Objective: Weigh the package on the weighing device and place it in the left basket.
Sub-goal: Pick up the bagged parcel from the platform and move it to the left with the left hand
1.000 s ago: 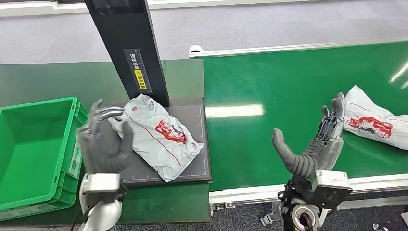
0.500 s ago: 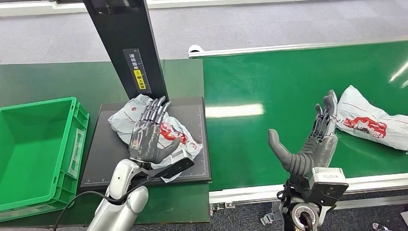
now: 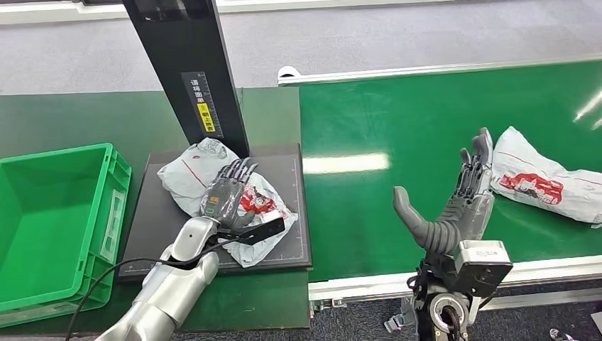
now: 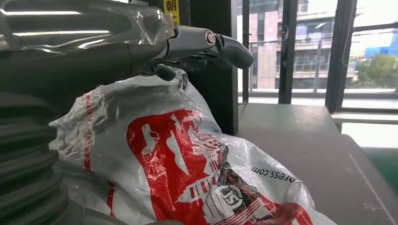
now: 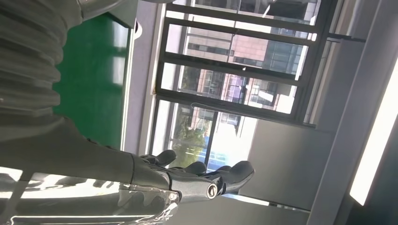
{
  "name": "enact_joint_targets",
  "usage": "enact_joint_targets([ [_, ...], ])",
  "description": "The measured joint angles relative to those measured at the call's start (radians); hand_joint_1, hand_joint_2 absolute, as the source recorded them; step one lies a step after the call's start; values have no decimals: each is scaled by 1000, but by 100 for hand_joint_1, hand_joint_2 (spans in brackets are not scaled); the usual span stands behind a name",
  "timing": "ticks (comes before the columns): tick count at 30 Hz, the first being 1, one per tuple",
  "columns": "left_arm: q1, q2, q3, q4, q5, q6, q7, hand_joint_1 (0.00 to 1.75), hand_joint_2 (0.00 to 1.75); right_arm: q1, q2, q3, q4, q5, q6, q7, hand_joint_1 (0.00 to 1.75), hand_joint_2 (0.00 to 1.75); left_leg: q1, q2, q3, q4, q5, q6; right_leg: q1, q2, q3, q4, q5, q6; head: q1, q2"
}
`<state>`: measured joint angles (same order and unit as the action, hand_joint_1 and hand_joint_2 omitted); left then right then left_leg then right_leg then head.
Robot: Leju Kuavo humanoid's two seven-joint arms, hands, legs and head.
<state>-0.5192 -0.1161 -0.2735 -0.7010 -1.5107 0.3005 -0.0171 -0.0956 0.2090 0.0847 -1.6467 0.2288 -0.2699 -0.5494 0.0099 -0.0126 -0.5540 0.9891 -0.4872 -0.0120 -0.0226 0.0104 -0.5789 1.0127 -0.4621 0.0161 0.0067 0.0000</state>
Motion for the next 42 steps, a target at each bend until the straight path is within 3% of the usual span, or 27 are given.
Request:
enact_joint_targets([
  [4,-46,-1,2,80,-12,-9,32,0,175,-15,0,0,12,-3,1,1,0,175,0,0,3,0,0,0,0,0,4,0,0,0,0,0],
  [8,-80,-2,15,132,-14,-68,89,168,175,-19,0,1,22,-4,0,5,0,175,0,0,6,-1,0,0,0,0,7,0,1,-1,0,0],
  [9,-87,-1,21,143,-13,-85,99,175,175,-21,0,1,24,-4,0,7,0,175,0,0,7,-1,0,-1,0,0,8,0,1,-2,0,0],
  [18,-103,4,68,202,2,-105,80,175,175,-22,0,2,37,-4,-7,10,0,175,1,1,9,-1,4,-3,2,0,9,0,4,-4,0,0],
  [26,-104,5,94,211,26,-70,14,175,175,-24,0,2,39,-13,-19,12,0,175,1,0,7,-1,4,-3,2,0,5,1,4,-4,0,0],
  [35,-102,5,103,212,34,-50,1,175,175,-28,0,2,40,-13,-21,12,0,175,1,0,4,-1,4,-3,2,0,3,1,4,-4,0,0],
  [39,-72,0,118,186,101,65,-80,175,175,-27,-1,2,40,-14,-31,12,0,175,1,1,3,-1,4,-3,2,1,0,1,4,-4,0,0],
  [42,-6,-14,123,53,226,179,-189,175,175,-26,-2,2,40,-17,-42,14,0,175,1,1,-1,0,5,-3,2,0,-3,1,5,-3,0,0],
])
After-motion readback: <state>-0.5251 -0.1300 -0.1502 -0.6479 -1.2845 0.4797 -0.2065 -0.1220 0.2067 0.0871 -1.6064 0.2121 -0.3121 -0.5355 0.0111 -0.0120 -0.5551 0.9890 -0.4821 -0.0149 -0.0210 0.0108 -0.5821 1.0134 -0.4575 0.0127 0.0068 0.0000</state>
